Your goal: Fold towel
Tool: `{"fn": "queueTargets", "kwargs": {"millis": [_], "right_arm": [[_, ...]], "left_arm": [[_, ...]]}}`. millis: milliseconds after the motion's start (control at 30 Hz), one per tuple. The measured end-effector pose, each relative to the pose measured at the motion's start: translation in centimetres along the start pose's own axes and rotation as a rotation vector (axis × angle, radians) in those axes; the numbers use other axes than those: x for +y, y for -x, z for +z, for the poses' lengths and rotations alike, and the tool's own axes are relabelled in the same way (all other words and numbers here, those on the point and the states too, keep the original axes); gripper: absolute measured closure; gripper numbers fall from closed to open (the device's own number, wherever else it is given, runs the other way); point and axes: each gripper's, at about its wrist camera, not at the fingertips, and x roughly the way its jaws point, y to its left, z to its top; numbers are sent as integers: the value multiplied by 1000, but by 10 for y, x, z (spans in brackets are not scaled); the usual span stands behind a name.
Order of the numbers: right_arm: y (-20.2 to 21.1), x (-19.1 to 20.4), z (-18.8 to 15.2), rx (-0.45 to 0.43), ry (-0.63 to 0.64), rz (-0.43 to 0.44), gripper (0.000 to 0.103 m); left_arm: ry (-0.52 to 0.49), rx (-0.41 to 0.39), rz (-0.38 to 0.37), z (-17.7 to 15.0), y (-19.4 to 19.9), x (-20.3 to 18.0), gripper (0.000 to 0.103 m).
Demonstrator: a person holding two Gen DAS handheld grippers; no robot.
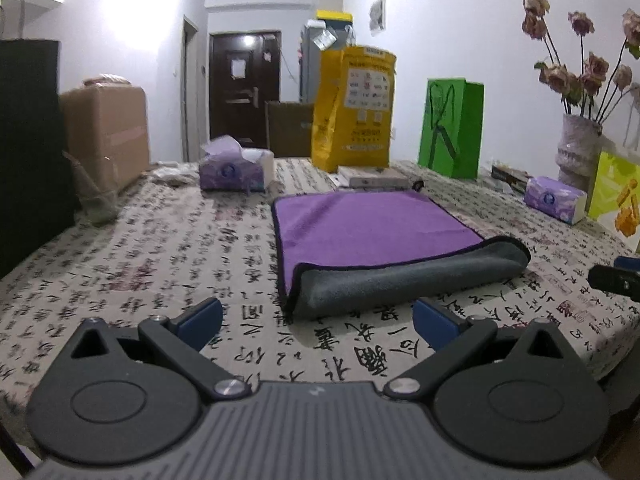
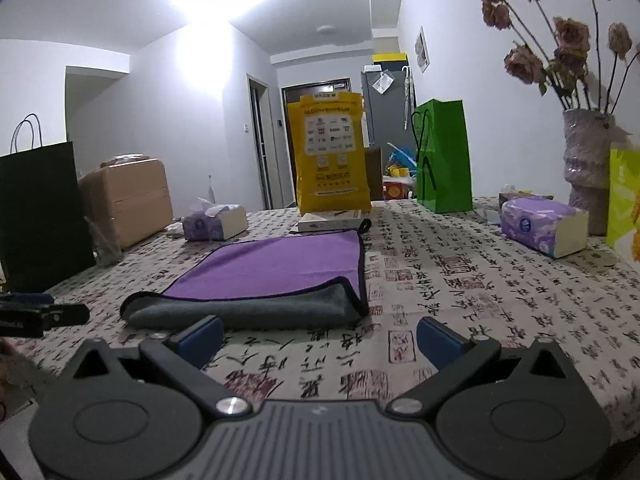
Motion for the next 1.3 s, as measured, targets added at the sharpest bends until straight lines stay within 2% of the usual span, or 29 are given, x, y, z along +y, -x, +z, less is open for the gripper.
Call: {"fn": "queueTargets", "kwargs": {"millis": [100,267,400,467,500,567,700,733,767,800,833,867,1300], "right_arm": [[-17,-6,3,3,-9,38,0],[-49,-9,9,62,22,69,0],[-72,-7,20,64,99,56,0],[-82,-7,26,74,128,46,0],[-90,-10,28,86,126,48,2],[-101,-17,32,106,105,65,14],[-122,-24,36,144,105,102,31],[-127,-26,37,164,104,108,40],[-133,-27,37,187,99,117,57],[-139,-29,36,214,96,123,67],[-144,-30,35,237,94,122,83],[-148,-31,34,249,95,117,88],[-152,-34,44,230,88,107,97]], "left_arm": [[-18,-2,6,4,-15,0,3],[4,67,-21,12,-52,8,33],[44,109,-31,18,-75,18,46],[58,124,-33,20,-84,21,57],[66,136,-34,20,-89,23,60],[84,158,-38,21,-95,26,71],[113,183,-65,22,-101,30,86],[113,184,-64,22,-101,30,92],[113,184,-61,23,-102,30,95],[113,182,-61,24,-103,30,95],[111,180,-58,25,-103,29,96],[110,177,-55,26,-104,29,96],[120,163,-42,44,-106,30,97]]}}
